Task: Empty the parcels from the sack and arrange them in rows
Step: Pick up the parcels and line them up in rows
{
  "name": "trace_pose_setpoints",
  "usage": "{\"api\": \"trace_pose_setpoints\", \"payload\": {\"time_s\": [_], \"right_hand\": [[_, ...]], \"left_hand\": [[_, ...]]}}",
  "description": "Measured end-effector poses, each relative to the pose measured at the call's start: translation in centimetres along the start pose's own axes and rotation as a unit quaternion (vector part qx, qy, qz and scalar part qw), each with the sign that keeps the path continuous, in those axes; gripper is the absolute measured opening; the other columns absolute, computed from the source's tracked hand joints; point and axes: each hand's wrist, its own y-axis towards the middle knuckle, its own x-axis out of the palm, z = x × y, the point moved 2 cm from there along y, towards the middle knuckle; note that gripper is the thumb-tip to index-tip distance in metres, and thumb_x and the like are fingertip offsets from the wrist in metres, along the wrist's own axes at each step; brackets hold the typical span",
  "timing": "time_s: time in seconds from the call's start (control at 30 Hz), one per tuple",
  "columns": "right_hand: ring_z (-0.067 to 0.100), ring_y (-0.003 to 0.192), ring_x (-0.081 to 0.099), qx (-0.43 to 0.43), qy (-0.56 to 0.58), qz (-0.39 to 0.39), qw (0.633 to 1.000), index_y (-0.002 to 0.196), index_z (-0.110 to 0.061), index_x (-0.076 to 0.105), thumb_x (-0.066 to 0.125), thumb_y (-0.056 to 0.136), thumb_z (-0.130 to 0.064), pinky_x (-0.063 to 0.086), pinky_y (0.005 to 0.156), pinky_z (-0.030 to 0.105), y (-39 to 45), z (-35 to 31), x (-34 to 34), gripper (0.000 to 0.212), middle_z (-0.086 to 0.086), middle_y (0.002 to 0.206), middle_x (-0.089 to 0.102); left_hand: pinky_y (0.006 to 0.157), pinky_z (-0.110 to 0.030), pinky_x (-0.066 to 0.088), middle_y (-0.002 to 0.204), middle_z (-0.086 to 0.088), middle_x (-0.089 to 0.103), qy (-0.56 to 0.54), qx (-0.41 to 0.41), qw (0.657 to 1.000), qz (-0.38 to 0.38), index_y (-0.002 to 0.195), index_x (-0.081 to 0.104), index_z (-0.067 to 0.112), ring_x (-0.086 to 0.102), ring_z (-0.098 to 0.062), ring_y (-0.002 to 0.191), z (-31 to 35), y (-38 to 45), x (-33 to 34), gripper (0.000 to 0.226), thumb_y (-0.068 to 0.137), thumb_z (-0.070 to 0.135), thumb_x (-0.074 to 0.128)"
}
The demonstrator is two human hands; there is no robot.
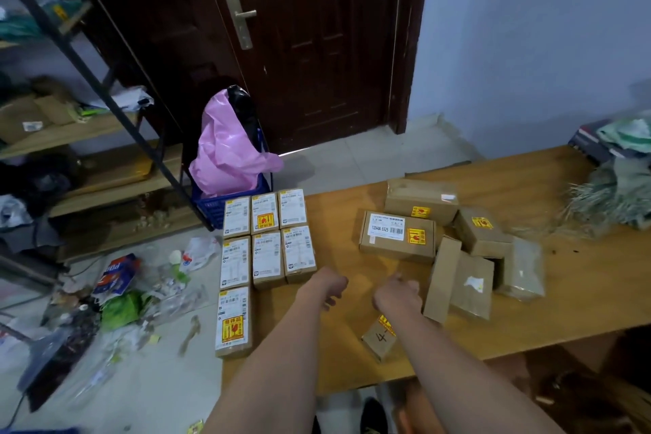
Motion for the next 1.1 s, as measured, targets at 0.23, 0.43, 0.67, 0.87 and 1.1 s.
{"api": "trace_pose_setpoints", "payload": {"time_s": [0.23,0.43,0.67,0.87,1.1], "right_hand": [[0.051,0.132,0.036,-0.024,-0.051,-0.039,0.998,0.157,-0.020,0.006,0.049,0.093,-0.012,0.046,0.100,0.059,0.8,-0.6,1.2,0.078,0.023,0.150,-0.001],[0.047,0.133,0.035,-0.043,-0.071,-0.033,0.996,0.154,-0.014,0.025,0.031,0.100,-0.018,0.043,0.104,0.048,2.2,-0.2,2.3,0.055,0.022,0.153,0.006],[0.034,0.127,0.042,-0.081,-0.033,0.012,0.996,0.145,-0.017,0.046,0.045,0.099,-0.018,0.044,0.100,0.037,1.9,-0.9,2.5,0.047,0.018,0.152,0.012],[0.039,0.129,0.041,-0.162,0.071,0.020,0.984,0.143,-0.026,0.038,0.060,0.089,-0.015,0.047,0.100,0.041,0.7,-5.1,1.0,0.060,0.017,0.145,0.026],[0.033,0.140,0.035,-0.246,0.235,-0.144,0.929,0.157,-0.030,0.006,0.078,0.077,0.000,0.041,0.107,0.041,-2.2,-10.1,0.7,0.111,0.013,0.159,0.024]], "left_hand": [[0.077,-0.035,0.056,0.113,-0.006,0.064,-0.026,-0.015,1.000,-0.002,0.130,0.053,0.012,0.064,-0.022,0.094,0.1,-0.1,-0.5,0.036,0.099,0.028,0.044],[0.080,-0.036,0.055,0.110,-0.007,0.064,-0.051,-0.035,0.998,0.010,0.123,0.058,0.014,0.062,-0.023,0.091,-1.3,-0.3,-2.1,0.030,0.100,0.025,0.042],[0.067,-0.033,0.056,0.099,-0.005,0.065,-0.081,-0.051,0.995,0.038,0.124,0.061,0.014,0.064,-0.022,0.085,-3.9,-0.7,-5.2,0.028,0.102,0.021,0.045],[0.076,-0.037,0.056,0.109,-0.013,0.066,-0.125,-0.055,0.988,0.074,0.124,0.062,0.009,0.063,-0.025,0.083,-6.5,-2.2,-7.7,0.029,0.102,0.018,0.046],[0.065,-0.033,0.057,0.100,-0.012,0.068,-0.189,-0.067,0.974,0.102,0.114,0.062,0.009,0.059,-0.019,0.068,-11.1,-3.4,-9.6,0.020,0.099,0.018,0.051]]}}
